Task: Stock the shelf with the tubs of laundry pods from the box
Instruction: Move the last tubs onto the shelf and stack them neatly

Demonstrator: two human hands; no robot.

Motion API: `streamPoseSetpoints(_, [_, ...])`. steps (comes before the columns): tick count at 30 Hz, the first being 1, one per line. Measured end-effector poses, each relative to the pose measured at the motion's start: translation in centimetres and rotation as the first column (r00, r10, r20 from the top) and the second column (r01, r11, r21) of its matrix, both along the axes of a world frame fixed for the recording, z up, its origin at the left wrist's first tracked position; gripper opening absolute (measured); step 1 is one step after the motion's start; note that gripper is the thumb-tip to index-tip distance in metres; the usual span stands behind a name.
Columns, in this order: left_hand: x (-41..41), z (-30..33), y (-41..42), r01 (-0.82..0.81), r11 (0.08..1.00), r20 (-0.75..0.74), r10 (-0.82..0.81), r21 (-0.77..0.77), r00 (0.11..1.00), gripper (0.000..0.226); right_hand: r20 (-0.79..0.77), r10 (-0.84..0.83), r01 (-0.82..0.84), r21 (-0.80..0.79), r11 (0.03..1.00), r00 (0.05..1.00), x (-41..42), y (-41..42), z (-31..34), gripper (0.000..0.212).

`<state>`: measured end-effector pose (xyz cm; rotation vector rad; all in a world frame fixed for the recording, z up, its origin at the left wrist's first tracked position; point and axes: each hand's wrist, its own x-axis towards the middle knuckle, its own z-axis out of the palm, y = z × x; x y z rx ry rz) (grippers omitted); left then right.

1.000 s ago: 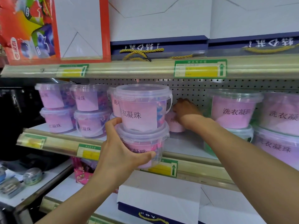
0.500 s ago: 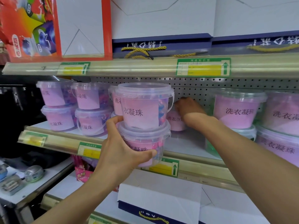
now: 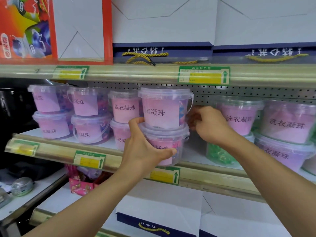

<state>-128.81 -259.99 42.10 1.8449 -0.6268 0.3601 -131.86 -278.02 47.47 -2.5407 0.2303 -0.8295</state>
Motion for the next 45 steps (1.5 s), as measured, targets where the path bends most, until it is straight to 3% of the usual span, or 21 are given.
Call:
streamPoseSetpoints(2, [0.4,0.0,-1.3,0.007,1.000,-0.016,-0.007,0.005,1.000,0.090,0.005,0.036,-0.036,0.121,0.992,0.999,-1.3,-0.1,-0.2,0.038])
streamPoseSetpoints(7, [1.5,-0.3,-3.6,0.019,1.000,-0.010,-0.019,0.023,1.000,0.094,-0.116,0.112,-0.089,0.188,0.978,0.987,-2.5,-0.2,-1.4,0.037])
streamPoseSetpoints(18, [3.3,-2.0,-4.6,-0.008,1.000,0.011,0.008,0.016,1.000,0.090,-0.157,0.071,-0.049,0.136,0.989,0.985,-1.5,0.5,-3.9,0.052])
streamPoseSetpoints(22, [3.2,-2.3,-4.6,-0.044,0.998,0.040,0.042,0.051,0.998,0.097,0.030,-0.052,0.051,0.037,0.998,0.998,-3.5,1.1,-4.3,0.043])
streamPoseSetpoints(26, [2.0,-3.1,-3.9,-0.005,0.998,0.057,0.001,0.065,0.998,0.109,0.289,-0.253,0.296,-0.116,0.948,0.923,-7.6,-0.5,-5.2,0.034])
streamPoseSetpoints(29, [-0.5,-4.0,-3.5,-0.043,0.997,0.214,0.028,0.062,0.976,0.107,0.257,-0.375,0.414,-0.120,0.902,0.891,-9.8,-3.3,-5.9,0.043])
streamPoseSetpoints(31, [-2.4,-4.3,-3.8,-0.095,0.994,0.377,0.066,0.057,0.924,0.098,0.213,-0.395,0.429,-0.149,0.891,0.894,-10.5,-4.6,-6.3,0.048])
streamPoseSetpoints(33, [-4.0,-4.0,-4.8,-0.049,0.996,0.438,0.012,0.075,0.899,0.090,0.233,-0.389,0.438,-0.219,0.872,0.891,-11.1,-5.4,-6.6,0.048])
streamPoseSetpoints(37, [-5.4,-2.9,-7.7,0.177,0.964,0.264,-0.226,0.197,0.938,0.085,0.331,-0.454,0.557,-0.377,0.740,0.827,-12.1,-6.9,-7.1,0.051])
streamPoseSetpoints(41, [-5.1,-2.2,-10.6,0.263,0.947,0.048,-0.276,0.185,0.960,0.094,0.391,-0.473,0.613,-0.492,0.618,0.790,-12.8,-8.7,-6.8,0.045])
streamPoseSetpoints(45, [-3.6,-1.5,-12.5,0.323,0.932,-0.058,-0.318,0.163,0.946,0.095,0.393,-0.482,0.620,-0.555,0.555,0.783,-12.9,-10.1,-6.4,0.036])
